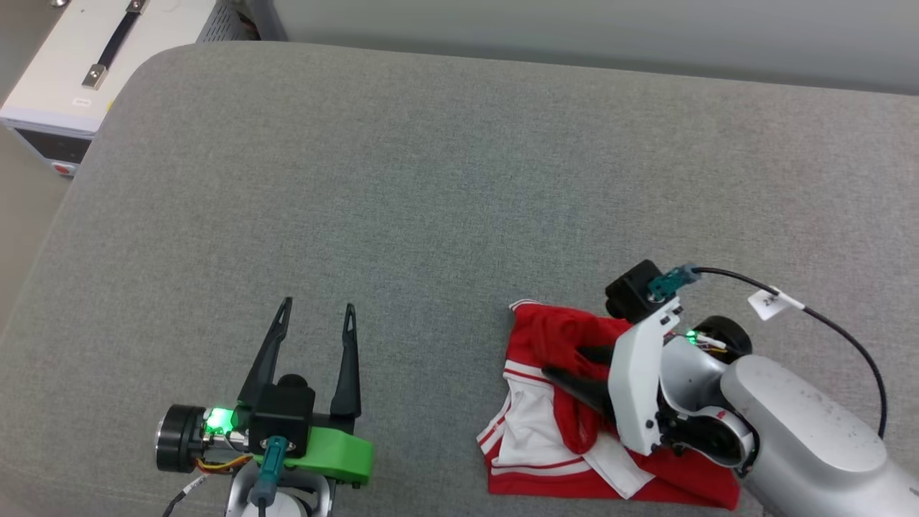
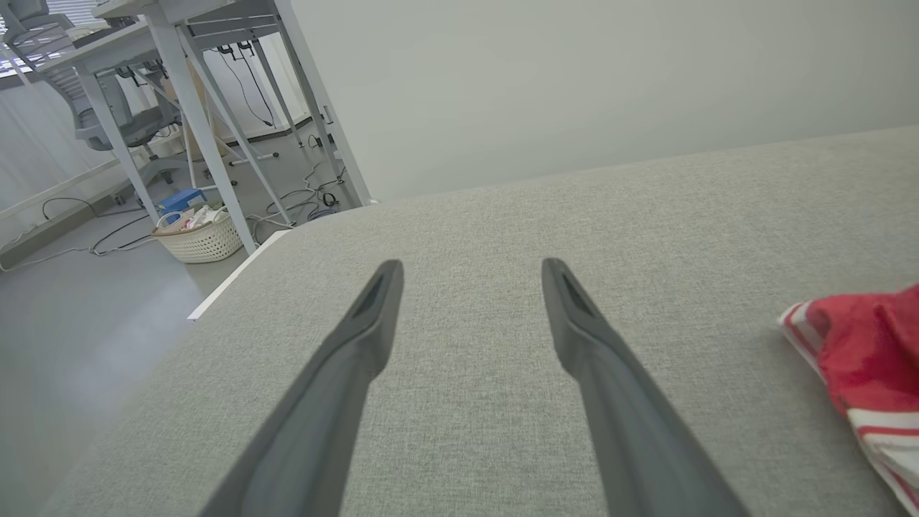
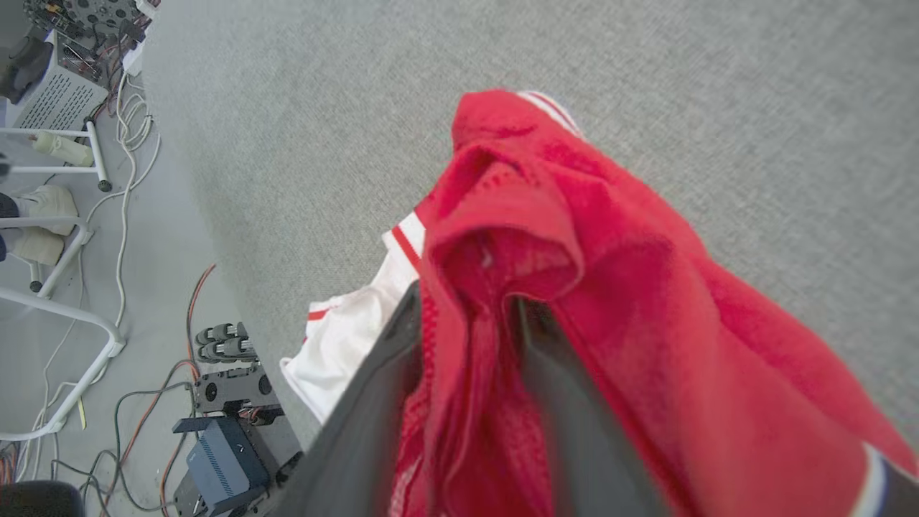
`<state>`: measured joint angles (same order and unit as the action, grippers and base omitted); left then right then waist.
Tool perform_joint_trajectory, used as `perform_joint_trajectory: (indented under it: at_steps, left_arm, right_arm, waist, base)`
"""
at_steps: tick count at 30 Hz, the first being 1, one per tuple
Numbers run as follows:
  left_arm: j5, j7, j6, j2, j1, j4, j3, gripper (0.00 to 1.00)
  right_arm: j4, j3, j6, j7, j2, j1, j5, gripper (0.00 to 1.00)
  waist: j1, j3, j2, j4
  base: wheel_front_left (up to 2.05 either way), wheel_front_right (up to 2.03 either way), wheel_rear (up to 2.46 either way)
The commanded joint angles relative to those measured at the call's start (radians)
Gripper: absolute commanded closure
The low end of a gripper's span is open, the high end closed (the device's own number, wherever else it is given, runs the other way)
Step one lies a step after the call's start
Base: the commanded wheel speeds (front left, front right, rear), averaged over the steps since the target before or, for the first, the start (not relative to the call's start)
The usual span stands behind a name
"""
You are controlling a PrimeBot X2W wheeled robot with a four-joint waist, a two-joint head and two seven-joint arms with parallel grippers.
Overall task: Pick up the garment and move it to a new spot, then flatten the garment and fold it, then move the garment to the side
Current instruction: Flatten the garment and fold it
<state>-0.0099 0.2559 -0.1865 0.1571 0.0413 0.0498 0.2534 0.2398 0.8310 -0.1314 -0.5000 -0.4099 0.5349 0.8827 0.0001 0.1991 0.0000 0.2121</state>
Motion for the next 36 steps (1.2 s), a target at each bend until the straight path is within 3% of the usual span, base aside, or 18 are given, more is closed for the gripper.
perform_joint_trajectory:
  at_steps: [1, 4, 8, 17, 23, 26, 36]
  left_arm:
    - [0.003, 0.006, -0.004, 0.005, -0.005, 0.0, -0.002, 0.0]
    - [-0.001, 0.006, -0.004, 0.009, -0.019, 0.003, -0.006, 0.0]
    - [-0.011, 0.006, -0.006, 0.012, -0.037, 0.006, -0.023, 0.0]
    - [-0.018, 0.006, 0.009, 0.025, -0.061, -0.005, -0.053, 0.0]
    - [-0.02, 0.006, 0.018, 0.026, -0.068, -0.003, -0.068, 0.0]
    - [-0.025, 0.006, 0.026, 0.024, -0.076, -0.005, -0.074, 0.0]
    - [-0.027, 0.006, 0.048, 0.015, -0.103, -0.015, -0.084, 0.0]
  right_arm:
    - [-0.015, -0.005, 0.001, 0.025, -0.02, -0.002, -0.003, 0.0]
    - [-0.076, -0.013, 0.001, 0.084, -0.066, -0.022, -0.013, 0.0]
    - [-0.13, -0.098, 0.001, 0.203, -0.117, -0.077, -0.053, 0.0]
    - [-0.117, -0.374, 0.001, 0.414, -0.114, -0.229, -0.274, 0.0]
    - [-0.088, -0.546, 0.001, 0.551, -0.053, -0.321, -0.446, 0.0]
    - [-0.081, -0.634, 0.001, 0.625, 0.009, -0.368, -0.501, 0.0]
    - [-0.158, -0.782, 0.001, 0.744, 0.163, -0.503, -0.627, 0.0]
  waist:
    - [-0.0001, -0.024, 0.0, -0.016]
    - [-0.0001, -0.052, 0.0, -0.035]
    - [-0.0001, -0.084, 0.0, -0.06]
    - [-0.0001, -0.122, 0.0, -0.118]
    - [-0.0001, -0.143, 0.0, -0.142]
    - [-0.0001, -0.154, 0.0, -0.151]
    - [-0.0001, -0.182, 0.0, -0.167]
  base:
    - [0.0, 0.0, 0.0]
    - [0.0, 0.0, 0.0]
    - [0.0, 0.0, 0.0]
    - [0.0, 0.0, 0.0]
    - [0.0, 0.0, 0.0]
    - [0.0, 0.0, 0.0]
    - [0.0, 0.0, 0.0]
